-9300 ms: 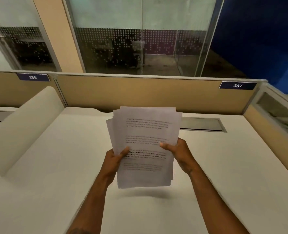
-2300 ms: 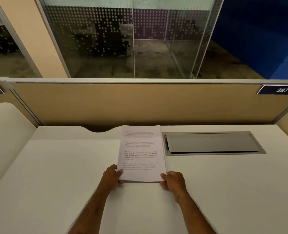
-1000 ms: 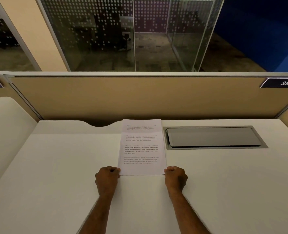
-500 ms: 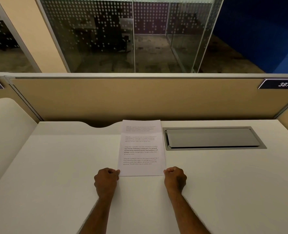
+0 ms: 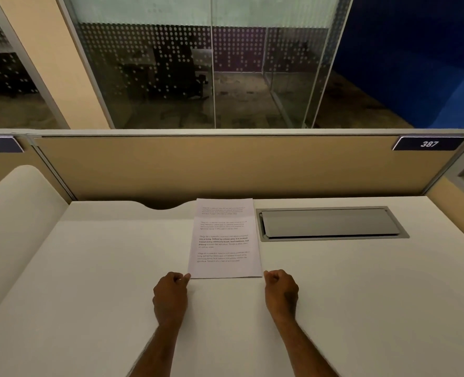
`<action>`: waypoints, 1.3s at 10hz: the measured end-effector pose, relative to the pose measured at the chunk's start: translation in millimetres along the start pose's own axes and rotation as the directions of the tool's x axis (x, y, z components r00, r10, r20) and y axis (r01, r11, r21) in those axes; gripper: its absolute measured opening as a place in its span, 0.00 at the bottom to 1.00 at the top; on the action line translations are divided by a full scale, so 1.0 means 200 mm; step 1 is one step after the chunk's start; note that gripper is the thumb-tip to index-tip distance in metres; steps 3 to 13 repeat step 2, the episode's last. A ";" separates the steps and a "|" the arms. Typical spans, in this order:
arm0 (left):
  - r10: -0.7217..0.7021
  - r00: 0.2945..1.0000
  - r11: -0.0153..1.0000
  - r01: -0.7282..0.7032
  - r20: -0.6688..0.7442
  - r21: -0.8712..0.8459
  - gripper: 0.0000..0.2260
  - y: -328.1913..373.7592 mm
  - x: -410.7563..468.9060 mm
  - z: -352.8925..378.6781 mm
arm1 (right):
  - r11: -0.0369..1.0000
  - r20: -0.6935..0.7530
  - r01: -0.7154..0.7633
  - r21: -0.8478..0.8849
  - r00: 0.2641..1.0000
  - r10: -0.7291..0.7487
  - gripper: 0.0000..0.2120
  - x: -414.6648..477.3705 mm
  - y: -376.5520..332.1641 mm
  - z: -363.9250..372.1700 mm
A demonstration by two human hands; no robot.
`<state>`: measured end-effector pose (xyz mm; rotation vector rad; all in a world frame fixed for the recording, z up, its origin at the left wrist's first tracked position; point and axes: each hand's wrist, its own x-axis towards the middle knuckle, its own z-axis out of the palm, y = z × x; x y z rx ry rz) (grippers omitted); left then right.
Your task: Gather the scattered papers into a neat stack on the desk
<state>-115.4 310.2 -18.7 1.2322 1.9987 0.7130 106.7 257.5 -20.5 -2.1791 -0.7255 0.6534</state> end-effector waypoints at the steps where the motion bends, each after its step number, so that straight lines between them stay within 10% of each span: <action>1: 0.184 0.983 0.981 -0.185 0.013 0.064 0.15 0.01 -0.14 -0.03 | 0.976 0.035 0.178 -0.126 0.984 -0.175 0.15 -0.10 0.04 -0.10; 2: 0.394 0.916 0.891 -0.400 0.073 0.214 0.18 0.00 -0.30 -0.05 | 0.900 0.144 0.307 -0.308 0.951 -0.275 0.24 -0.19 0.08 -0.22; 13: 0.394 0.916 0.891 -0.400 0.073 0.214 0.18 0.00 -0.30 -0.05 | 0.900 0.144 0.307 -0.308 0.951 -0.275 0.24 -0.19 0.08 -0.22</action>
